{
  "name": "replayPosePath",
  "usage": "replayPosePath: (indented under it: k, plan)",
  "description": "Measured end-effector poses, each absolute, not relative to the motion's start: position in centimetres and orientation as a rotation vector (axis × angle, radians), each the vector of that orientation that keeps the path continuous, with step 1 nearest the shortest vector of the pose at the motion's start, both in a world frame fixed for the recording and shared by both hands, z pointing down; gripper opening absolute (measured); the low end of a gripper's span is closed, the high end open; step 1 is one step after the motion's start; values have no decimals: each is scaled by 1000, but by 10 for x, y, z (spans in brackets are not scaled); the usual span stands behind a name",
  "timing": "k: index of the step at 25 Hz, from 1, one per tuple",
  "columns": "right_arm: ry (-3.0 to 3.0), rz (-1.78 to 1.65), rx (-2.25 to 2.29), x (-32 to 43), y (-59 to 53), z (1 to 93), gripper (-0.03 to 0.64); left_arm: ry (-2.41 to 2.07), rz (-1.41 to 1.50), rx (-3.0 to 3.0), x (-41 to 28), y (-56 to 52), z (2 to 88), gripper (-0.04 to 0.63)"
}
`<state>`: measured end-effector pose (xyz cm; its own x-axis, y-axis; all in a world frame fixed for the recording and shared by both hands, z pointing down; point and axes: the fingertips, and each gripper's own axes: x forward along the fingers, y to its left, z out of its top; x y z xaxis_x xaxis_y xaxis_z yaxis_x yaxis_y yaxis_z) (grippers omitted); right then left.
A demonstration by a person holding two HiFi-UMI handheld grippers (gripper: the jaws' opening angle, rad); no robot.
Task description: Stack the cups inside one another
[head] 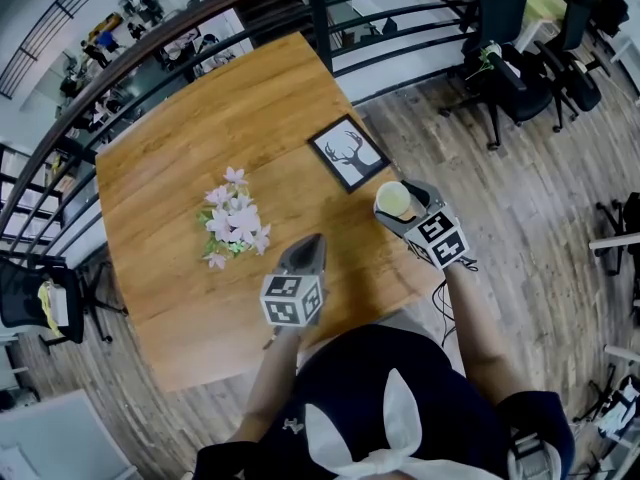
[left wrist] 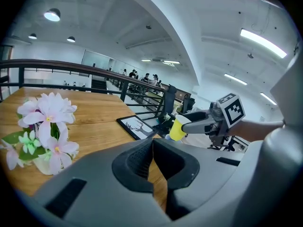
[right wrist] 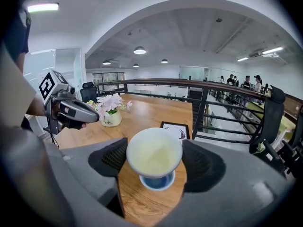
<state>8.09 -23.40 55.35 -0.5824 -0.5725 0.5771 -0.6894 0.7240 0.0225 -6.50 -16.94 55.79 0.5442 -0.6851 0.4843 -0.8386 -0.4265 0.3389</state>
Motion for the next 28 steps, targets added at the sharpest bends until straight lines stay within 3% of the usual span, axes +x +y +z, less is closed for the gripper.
replayPosePath:
  k: [28]
  plan:
    - [-2313, 430, 995, 87, -235, 601, 364, -1259, 394, 2202, -86, -168, 565, 20]
